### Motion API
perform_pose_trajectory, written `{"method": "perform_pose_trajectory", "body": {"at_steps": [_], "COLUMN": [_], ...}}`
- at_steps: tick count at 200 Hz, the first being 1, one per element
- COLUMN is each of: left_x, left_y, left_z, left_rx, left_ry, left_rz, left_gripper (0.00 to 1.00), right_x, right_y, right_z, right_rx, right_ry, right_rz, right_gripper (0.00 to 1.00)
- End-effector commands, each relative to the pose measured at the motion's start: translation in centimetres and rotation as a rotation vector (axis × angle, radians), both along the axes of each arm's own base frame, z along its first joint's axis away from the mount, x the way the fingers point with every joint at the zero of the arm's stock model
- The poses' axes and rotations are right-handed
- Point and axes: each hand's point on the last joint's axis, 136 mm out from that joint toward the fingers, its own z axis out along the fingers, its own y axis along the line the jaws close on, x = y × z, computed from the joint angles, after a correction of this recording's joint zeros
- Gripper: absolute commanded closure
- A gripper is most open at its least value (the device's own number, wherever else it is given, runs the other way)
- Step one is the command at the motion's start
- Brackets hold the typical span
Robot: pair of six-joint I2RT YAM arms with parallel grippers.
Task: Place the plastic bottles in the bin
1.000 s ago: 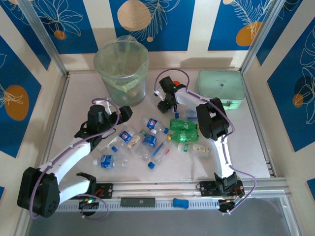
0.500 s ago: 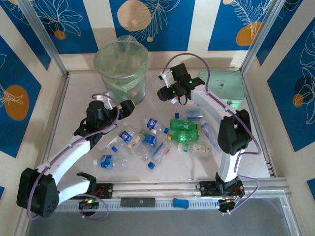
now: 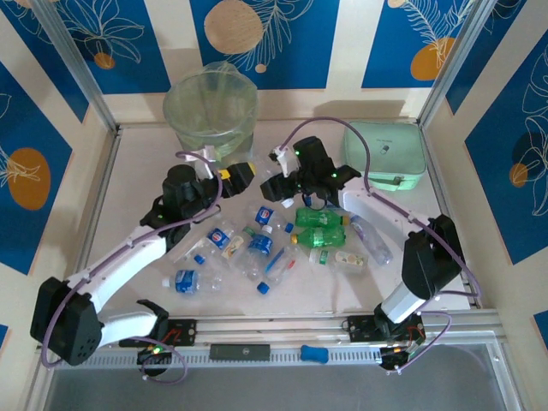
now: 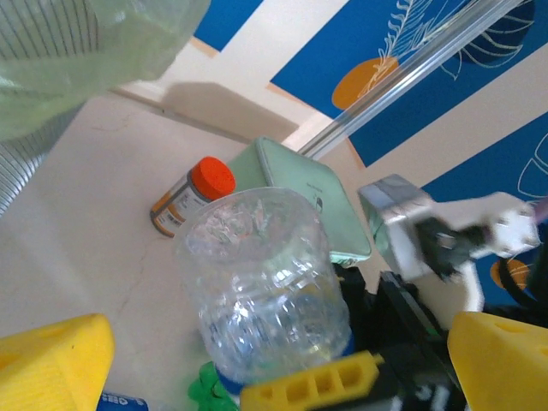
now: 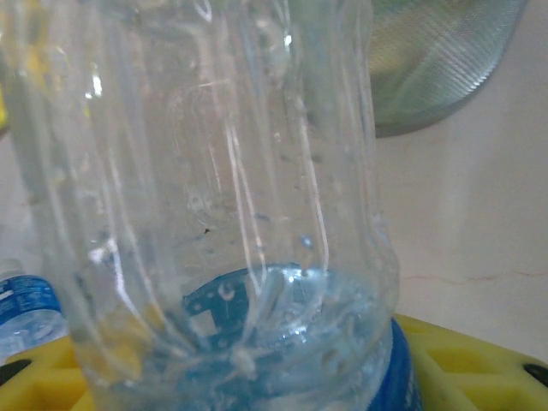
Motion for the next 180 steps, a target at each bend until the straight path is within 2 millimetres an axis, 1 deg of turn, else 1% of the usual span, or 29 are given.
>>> {"method": "perform_pose_trajectory", "body": {"at_steps": [1,25,65,74,98,129,143,164,180], "left_x": [0.4,0.8,1.3,1.4,1.4,1.3,1.3,1.2,1.2], "left_y": [-1.2,-1.7,-1.9,-1.9,-2.1,-2.1,-2.1,-2.0,-1.8], "left_z": [1.3,0.8,1.6,1.8,1.9,1.5,1.5,1.6,1.6], "left_rx": [-0.049,-0.068,-0.105,-0.107,-0.114,-0.125,-0.125,-0.120,-0.109], "left_ry": [-0.016,0.007,-0.010,-0.014,-0.014,-0.008,-0.010,-0.011,-0.019], "left_rz": [-0.007,-0.007,0.009,0.010,0.001,-0.001,-0.002,0.003,0.008], "left_gripper": [0.00,0.01,0.00,0.02,0.12,0.33,0.40,0.43,0.46], "right_x": [-0.8,-2.1,-3.4,-3.5,-3.8,-3.9,-3.9,-4.0,-4.0], "right_y": [1.2,2.2,3.6,3.8,4.2,4.3,4.3,4.4,4.4], "right_z": [3.1,3.3,3.1,3.2,3.4,3.5,3.5,3.5,3.7], "right_rx": [0.113,0.144,0.141,0.143,0.147,0.151,0.151,0.155,0.162], "right_ry": [-0.055,-0.049,-0.061,-0.065,-0.076,-0.081,-0.080,-0.081,-0.082], "right_rz": [0.021,0.064,0.113,0.122,0.138,0.139,0.137,0.137,0.135], "right_gripper": [0.49,0.49,0.49,0.49,0.49,0.49,0.49,0.48,0.41]}}
